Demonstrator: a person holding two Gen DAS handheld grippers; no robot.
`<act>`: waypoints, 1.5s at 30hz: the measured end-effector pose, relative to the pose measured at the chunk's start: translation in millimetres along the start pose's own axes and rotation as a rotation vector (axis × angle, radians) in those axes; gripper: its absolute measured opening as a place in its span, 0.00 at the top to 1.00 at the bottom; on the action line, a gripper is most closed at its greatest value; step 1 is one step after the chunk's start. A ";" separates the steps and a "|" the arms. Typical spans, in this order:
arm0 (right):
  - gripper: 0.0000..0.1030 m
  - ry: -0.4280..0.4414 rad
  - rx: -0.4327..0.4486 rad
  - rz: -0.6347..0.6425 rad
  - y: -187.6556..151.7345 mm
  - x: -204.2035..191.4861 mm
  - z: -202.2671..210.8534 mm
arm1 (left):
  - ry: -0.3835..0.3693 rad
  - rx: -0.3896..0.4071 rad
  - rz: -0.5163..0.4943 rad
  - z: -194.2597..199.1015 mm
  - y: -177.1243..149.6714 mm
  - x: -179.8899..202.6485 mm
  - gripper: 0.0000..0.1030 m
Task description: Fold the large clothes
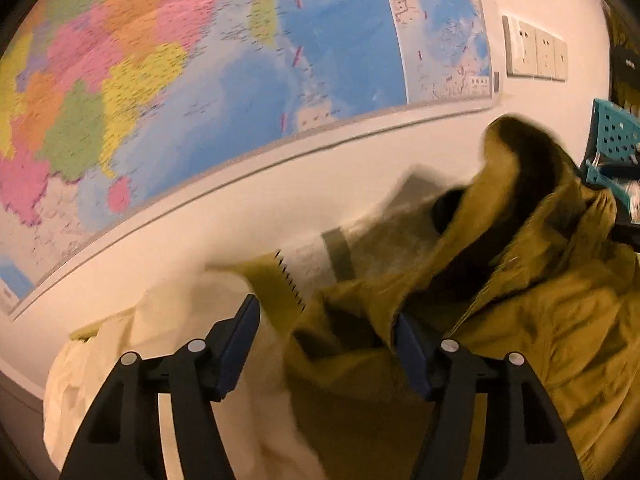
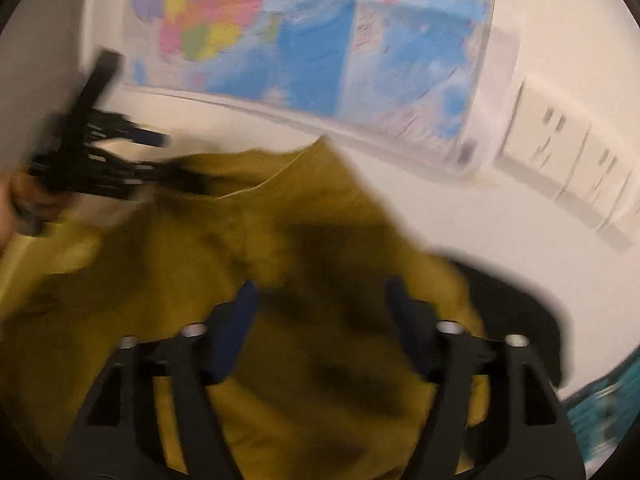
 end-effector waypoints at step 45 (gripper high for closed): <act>0.74 0.071 -0.279 -0.448 -151.2 26.5 -8.9 | 0.057 -0.176 0.036 -38.7 -107.2 -8.2 0.29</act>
Point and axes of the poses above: each gripper's, at about its wrist camera, not at the fingertips, and z roughly against the way its jaws point, x to its right, y to its top, the point moved 6 cm from there along -z, roughly the way its jaws point, and after that the axes turned 15 degrees about z, right-handed, at the moved point
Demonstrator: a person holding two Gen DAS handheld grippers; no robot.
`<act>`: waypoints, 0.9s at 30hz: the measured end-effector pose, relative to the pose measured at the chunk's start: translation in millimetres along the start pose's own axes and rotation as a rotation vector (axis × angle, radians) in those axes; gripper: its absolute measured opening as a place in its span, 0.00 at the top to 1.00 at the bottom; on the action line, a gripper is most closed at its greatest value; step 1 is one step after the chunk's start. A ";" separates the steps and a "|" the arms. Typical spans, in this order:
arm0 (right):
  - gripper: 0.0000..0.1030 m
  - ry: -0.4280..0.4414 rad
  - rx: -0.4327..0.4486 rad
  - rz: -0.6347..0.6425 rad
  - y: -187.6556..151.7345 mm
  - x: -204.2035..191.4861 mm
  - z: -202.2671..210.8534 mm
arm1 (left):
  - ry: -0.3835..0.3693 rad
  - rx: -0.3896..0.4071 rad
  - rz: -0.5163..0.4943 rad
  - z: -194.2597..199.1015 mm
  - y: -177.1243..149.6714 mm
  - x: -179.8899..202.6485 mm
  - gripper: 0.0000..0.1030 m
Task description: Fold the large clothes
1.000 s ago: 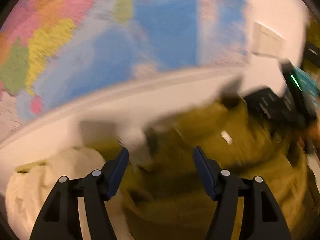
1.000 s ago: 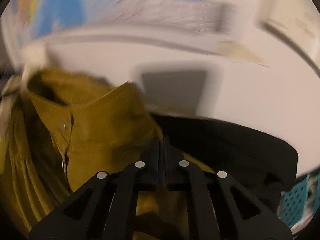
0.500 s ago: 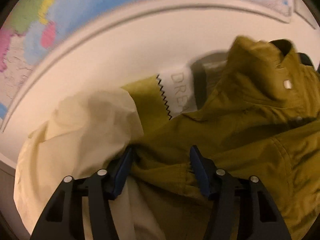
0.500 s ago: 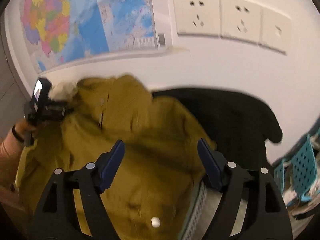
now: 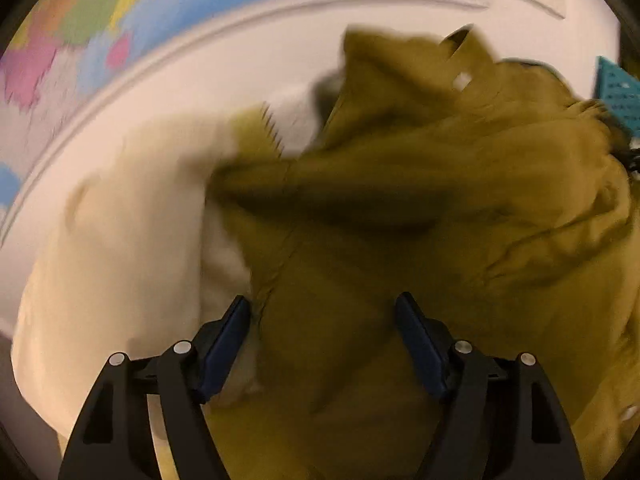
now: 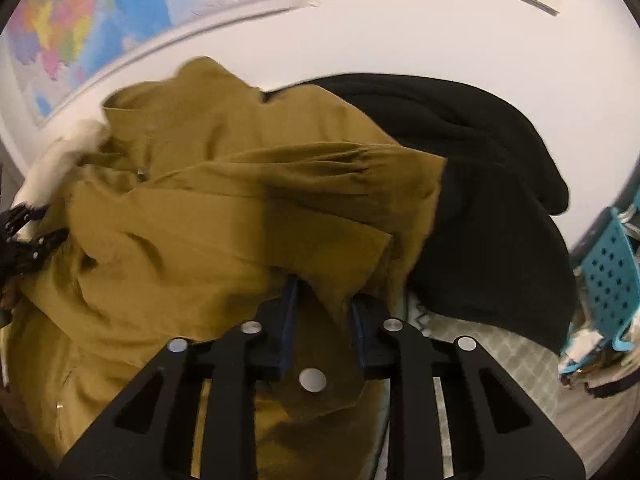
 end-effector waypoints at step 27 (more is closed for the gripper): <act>0.26 0.209 0.161 -0.011 -31.1 -59.3 95.1 | -0.267 -0.029 0.286 102.4 -115.6 -73.0 0.20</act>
Point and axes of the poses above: each gripper's, at about its wrist camera, not at the fingertips, and z roughly against the way its jaws point, x to its right, y to its top, the point moved 6 cm from there along -z, roughly the way its jaws point, and after that the axes turned 15 degrees about z, right-handed, at the moved point
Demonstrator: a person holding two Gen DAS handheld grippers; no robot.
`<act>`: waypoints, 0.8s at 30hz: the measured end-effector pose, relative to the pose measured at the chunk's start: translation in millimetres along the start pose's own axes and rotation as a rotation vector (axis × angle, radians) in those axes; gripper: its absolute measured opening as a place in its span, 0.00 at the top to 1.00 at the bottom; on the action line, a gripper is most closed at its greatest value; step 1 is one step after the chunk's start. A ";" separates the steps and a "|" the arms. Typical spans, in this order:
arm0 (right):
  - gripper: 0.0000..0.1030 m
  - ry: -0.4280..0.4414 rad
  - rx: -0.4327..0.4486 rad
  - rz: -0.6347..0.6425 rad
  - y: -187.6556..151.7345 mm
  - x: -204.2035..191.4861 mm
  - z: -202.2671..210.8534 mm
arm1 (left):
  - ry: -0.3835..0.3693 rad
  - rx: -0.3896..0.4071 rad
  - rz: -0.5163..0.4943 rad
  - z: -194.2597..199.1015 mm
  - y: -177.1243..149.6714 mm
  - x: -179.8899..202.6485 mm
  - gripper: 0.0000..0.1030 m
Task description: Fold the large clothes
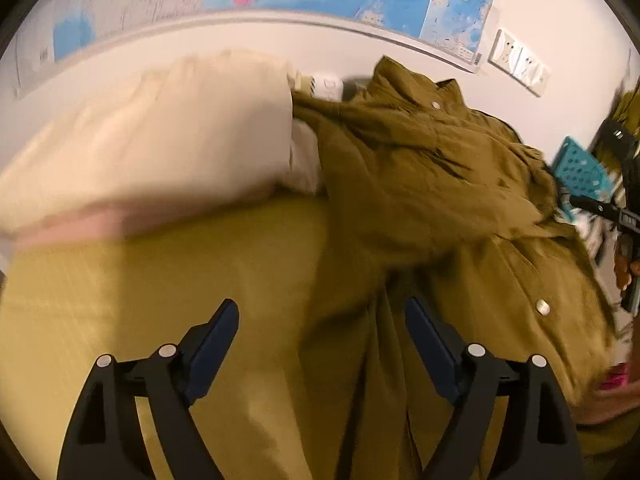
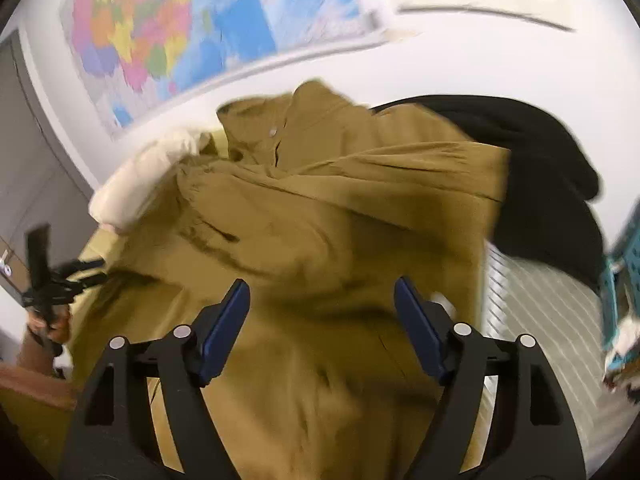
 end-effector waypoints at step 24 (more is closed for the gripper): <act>0.14 0.246 -0.003 -0.295 -172.5 -32.6 70.7 | -0.495 -0.271 0.055 34.9 -113.4 37.1 0.07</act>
Point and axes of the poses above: each gripper's, at about its wrist camera, not at the fingertips, and z roughly against the way its jaws point, x to its right, y to its top, the point moved 6 cm from there along -z, roughly the way its jaws point, and after that the axes turned 15 degrees about z, right-handed, at the moved point
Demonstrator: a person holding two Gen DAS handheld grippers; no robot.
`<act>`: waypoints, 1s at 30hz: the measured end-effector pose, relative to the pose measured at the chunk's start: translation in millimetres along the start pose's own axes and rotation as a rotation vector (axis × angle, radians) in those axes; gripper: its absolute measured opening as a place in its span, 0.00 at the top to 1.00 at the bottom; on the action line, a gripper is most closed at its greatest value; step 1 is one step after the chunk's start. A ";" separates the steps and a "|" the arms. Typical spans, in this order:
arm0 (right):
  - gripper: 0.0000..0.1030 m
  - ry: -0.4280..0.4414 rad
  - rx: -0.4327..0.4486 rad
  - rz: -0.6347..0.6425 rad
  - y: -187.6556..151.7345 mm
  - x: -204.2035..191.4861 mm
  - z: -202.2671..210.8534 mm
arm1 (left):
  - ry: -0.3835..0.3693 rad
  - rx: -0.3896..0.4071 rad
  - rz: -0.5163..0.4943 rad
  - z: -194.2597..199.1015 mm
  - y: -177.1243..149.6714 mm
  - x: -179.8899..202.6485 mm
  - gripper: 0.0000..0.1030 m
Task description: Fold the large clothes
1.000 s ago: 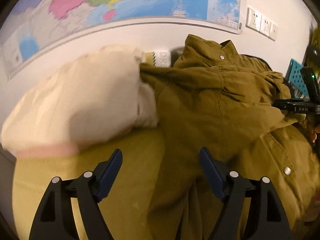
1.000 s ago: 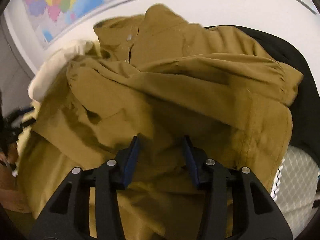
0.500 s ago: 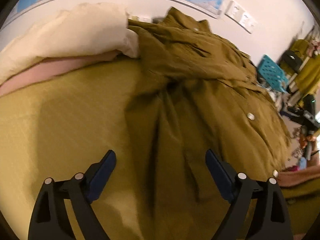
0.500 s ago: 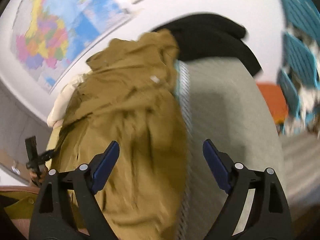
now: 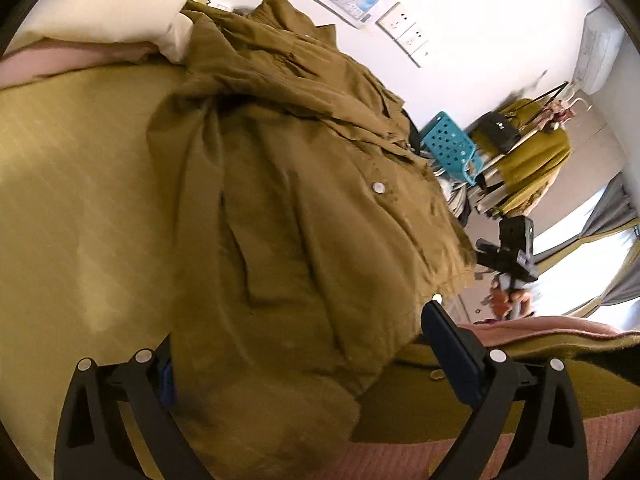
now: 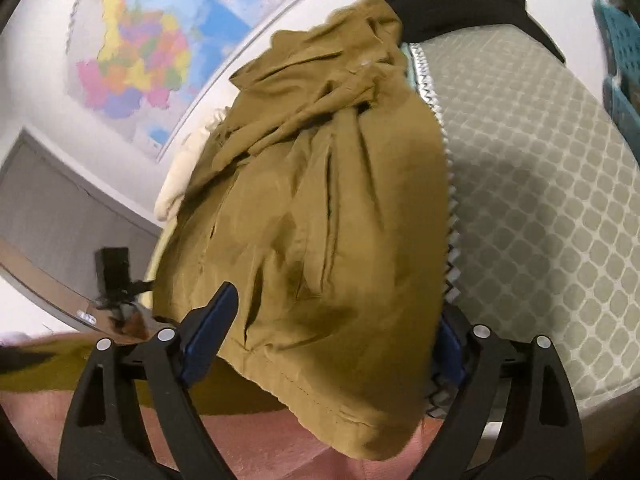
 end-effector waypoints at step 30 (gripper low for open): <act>0.88 0.297 0.278 0.023 14.6 -69.6 50.3 | 0.045 0.127 0.029 51.9 7.0 20.7 0.86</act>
Point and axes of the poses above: each gripper's, at about its wrist camera, not at the fingertips, and z roughly against the way its jaws point, x to its right, y to its top, the point moved 6 cm from there along -z, roughly the way its jaws point, and after that the axes turned 15 degrees about z, right-handed, at the moved point
